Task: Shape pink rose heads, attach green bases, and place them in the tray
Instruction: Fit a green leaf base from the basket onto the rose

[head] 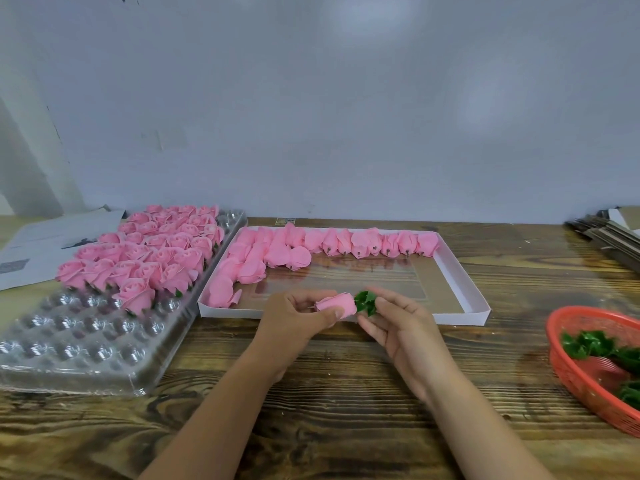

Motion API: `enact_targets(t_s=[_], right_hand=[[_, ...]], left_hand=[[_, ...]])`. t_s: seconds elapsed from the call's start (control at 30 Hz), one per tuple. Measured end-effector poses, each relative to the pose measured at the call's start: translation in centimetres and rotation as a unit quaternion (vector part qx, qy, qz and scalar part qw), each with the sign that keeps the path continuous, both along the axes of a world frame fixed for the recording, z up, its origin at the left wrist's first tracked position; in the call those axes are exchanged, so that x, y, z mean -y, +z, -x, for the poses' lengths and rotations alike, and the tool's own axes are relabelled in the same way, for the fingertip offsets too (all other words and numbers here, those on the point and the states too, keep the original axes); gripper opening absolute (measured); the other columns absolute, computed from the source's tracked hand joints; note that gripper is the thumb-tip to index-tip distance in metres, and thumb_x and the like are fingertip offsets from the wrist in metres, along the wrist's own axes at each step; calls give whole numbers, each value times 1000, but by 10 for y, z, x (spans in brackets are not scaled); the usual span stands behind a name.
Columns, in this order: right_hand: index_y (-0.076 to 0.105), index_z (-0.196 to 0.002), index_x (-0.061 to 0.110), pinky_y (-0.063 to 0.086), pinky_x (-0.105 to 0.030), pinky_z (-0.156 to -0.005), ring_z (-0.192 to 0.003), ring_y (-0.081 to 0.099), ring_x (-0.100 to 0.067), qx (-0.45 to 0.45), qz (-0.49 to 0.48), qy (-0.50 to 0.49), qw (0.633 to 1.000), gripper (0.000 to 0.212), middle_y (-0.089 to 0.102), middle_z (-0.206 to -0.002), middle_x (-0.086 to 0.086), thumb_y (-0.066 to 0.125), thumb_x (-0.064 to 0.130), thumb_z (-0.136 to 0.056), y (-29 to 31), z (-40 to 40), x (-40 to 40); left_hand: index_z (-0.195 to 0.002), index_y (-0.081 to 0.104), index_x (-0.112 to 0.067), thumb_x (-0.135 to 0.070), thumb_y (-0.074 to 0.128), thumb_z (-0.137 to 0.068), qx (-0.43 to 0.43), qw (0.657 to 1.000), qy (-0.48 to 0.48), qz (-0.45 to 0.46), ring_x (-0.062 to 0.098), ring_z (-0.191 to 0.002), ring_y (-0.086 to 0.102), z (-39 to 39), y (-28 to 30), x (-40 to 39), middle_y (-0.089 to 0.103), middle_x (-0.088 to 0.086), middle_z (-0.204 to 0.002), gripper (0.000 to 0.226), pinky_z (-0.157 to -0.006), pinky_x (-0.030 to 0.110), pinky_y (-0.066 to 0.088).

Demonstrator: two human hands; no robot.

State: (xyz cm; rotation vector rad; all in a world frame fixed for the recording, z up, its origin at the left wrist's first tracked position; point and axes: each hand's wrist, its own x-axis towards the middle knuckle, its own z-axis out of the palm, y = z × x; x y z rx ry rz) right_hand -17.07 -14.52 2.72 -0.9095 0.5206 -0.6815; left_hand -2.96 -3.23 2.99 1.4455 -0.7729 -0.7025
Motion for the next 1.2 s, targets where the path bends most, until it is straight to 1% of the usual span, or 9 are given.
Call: enact_targets(t_s=[0.27, 0.4, 0.53, 0.7, 0.83, 0.93, 1.0, 1.1, 1.2], right_hand=[[70, -111, 2, 60, -25, -79, -101, 72, -24, -19, 1, -55, 998, 19, 74, -107, -18, 55, 2, -98, -2, 0, 2], [65, -112, 3, 60, -26, -71, -90, 73, -22, -13, -6, -11, 1000, 18, 75, -102, -16, 58, 5, -96, -1, 1, 1], [60, -106, 12, 55, -25, -68, -84, 68, -16, -31, 9, 32, 999, 13, 72, -96, -9, 61, 10, -93, 3, 5, 5], [62, -112, 12, 53, -23, -65, -74, 65, -10, -20, 17, 17, 1000, 18, 72, -89, -4, 58, 10, -95, 3, 6, 7], [66, -113, 12, 56, -22, -64, -79, 64, -14, -17, 13, 4, 1000, 20, 71, -94, -6, 60, 9, -95, 2, 6, 7], [70, -112, 15, 56, -23, -68, -87, 68, -15, -30, 34, 19, 999, 21, 74, -100, -6, 63, 9, -93, 0, 6, 5], [70, -113, 16, 57, -22, -70, -91, 71, -15, -38, 53, 23, 998, 26, 76, -105, -6, 69, 11, -88, 0, 5, 2], [69, -112, 15, 56, -19, -69, -90, 73, -12, -28, 79, 8, 996, 36, 77, -103, -6, 74, 16, -76, 1, 4, -1], [70, -111, 17, 55, -18, -69, -89, 72, -9, -41, 109, -32, 993, 27, 77, -99, -2, 71, 10, -86, -1, 4, -1]], left_hand=[[-98, 80, -25, -11, 82, -82, -1, 1000, -6, 9, 10, -92, 74, 1, 0, 1, 80, -4, -95, 21, -73, 17, 57], [-98, 81, -25, -11, 82, -82, 2, 1000, -13, 15, 10, -91, 74, 1, -1, 1, 80, -3, -96, 21, -72, 16, 55], [-94, 83, -28, -11, 82, -82, -7, 1000, -23, 19, 12, -92, 75, 0, -1, 0, 80, -1, -97, 20, -75, 18, 56], [-96, 82, -27, -11, 82, -82, -32, 999, -31, 21, 13, -92, 75, 0, 0, 0, 80, 2, -97, 21, -75, 18, 56], [-97, 83, -22, -10, 81, -83, -66, 997, -32, 27, 12, -92, 75, 0, 2, -1, 80, 4, -98, 18, -74, 16, 56], [-97, 82, -23, -10, 81, -84, -69, 996, -39, 30, 12, -93, 75, 1, 3, -1, 79, 4, -99, 19, -74, 16, 56], [-98, 82, -22, -10, 81, -84, -77, 996, -41, 34, 13, -94, 75, 2, 3, -1, 79, 5, -100, 18, -75, 18, 56], [-97, 82, -22, -9, 80, -83, -80, 995, -39, 34, 12, -93, 75, 2, 4, -1, 79, 5, -100, 18, -75, 17, 56], [-97, 82, -22, -10, 81, -83, -79, 996, -31, 27, 13, -94, 75, 1, 4, -1, 79, 3, -100, 19, -75, 18, 57]])
